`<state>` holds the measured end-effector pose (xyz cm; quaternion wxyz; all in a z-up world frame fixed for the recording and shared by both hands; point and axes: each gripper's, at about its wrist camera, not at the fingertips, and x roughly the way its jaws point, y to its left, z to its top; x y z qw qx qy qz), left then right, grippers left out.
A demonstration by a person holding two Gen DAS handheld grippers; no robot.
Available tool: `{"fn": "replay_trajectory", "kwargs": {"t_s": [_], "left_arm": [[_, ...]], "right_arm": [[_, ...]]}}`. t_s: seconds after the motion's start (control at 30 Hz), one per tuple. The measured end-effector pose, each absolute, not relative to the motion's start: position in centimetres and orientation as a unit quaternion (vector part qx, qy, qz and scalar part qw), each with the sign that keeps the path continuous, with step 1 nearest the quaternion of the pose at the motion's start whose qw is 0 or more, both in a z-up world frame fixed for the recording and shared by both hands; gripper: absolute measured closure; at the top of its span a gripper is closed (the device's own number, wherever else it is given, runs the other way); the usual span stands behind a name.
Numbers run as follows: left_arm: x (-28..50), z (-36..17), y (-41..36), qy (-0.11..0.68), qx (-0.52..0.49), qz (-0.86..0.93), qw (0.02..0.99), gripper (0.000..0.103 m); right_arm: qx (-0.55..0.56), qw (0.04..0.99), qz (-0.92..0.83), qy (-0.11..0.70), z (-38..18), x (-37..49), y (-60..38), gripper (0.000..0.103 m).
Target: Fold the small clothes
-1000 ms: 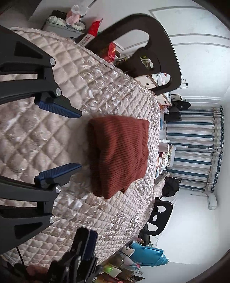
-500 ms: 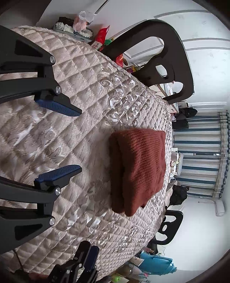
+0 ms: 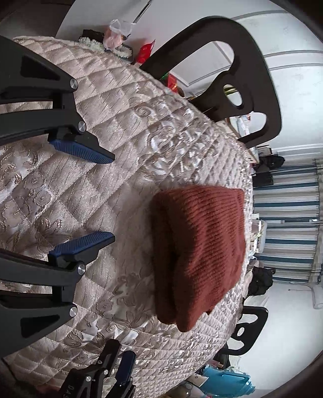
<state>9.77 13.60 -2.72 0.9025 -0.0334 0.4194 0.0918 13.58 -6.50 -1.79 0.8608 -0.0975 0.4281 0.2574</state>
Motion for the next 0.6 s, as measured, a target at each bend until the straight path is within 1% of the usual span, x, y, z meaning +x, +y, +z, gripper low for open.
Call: {"fn": "replay_trajectory", "kwargs": {"t_s": [0.1,0.23,0.6], "left_arm": [[9.78,-2.82,13.81,0.422,-0.04,0.088,0.901,0.036],[9.85,-2.92,13.81,0.425,-0.043,0.082,0.9,0.033],[10.08,-3.08,13.71,0.428,-0.041,0.078,0.9,0.029]], "right_arm": [[-0.103,0.862,0.254,0.427,-1.79,13.46,-6.37,0.058],[-0.128,0.863,0.243,0.423,-1.89,13.08,-5.68,0.056],[-0.124,0.863,0.244,0.424,-1.82,13.12,-5.79,0.056]]}}
